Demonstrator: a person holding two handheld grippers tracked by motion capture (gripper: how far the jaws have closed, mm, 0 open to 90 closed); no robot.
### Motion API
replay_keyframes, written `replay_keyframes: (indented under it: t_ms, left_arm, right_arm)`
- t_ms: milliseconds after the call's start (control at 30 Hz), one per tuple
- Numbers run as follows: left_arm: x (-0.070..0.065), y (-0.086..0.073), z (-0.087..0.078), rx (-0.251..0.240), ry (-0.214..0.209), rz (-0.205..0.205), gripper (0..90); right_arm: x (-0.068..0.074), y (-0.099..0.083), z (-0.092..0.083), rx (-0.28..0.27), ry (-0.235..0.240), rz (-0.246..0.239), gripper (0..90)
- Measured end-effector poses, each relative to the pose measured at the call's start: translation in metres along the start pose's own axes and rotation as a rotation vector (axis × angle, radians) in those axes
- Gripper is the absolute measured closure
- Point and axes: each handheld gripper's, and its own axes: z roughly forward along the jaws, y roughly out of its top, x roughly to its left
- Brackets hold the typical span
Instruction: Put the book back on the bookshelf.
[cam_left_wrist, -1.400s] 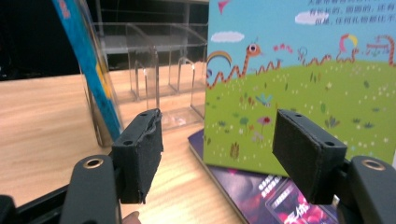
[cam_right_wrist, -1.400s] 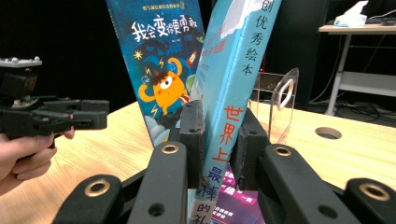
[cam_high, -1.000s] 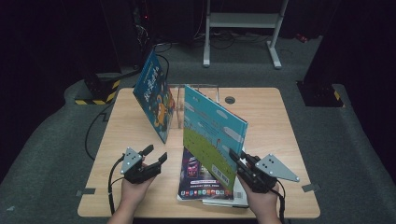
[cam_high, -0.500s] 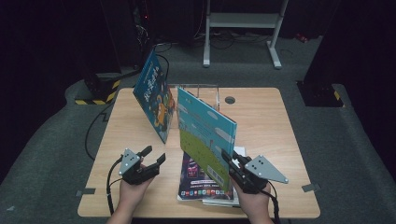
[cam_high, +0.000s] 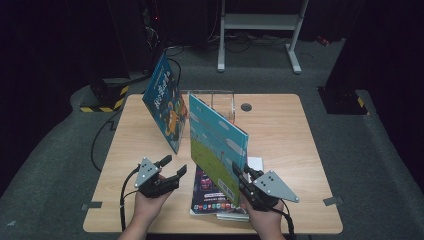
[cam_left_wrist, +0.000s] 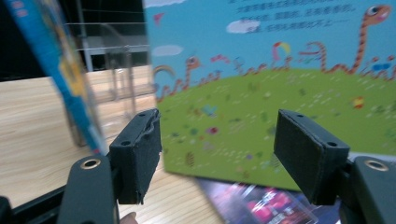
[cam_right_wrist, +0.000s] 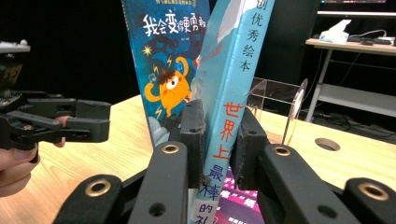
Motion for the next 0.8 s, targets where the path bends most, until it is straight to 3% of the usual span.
replay_keyframes:
  t_ms: [333,433,567,800]
  left_arm:
    - [-0.033,0.034,0.005,-0.065,-0.068,0.022,28.8]
    - [-0.047,0.047,0.003,-0.099,-0.104,0.035,26.6]
    - [-0.063,0.064,0.005,-0.131,-0.176,0.009,23.6]
    - [-0.085,0.081,0.013,-0.149,-0.212,0.032,21.4]
  right_arm:
    - [0.011,-0.003,-0.001,-0.009,-0.016,-0.046,76.3]
    - [0.015,-0.006,-0.002,-0.018,-0.024,-0.051,76.2]
    - [0.019,-0.008,-0.002,-0.026,-0.031,-0.051,76.1]
    - [0.023,-0.009,-0.002,-0.029,-0.029,-0.07,76.0]
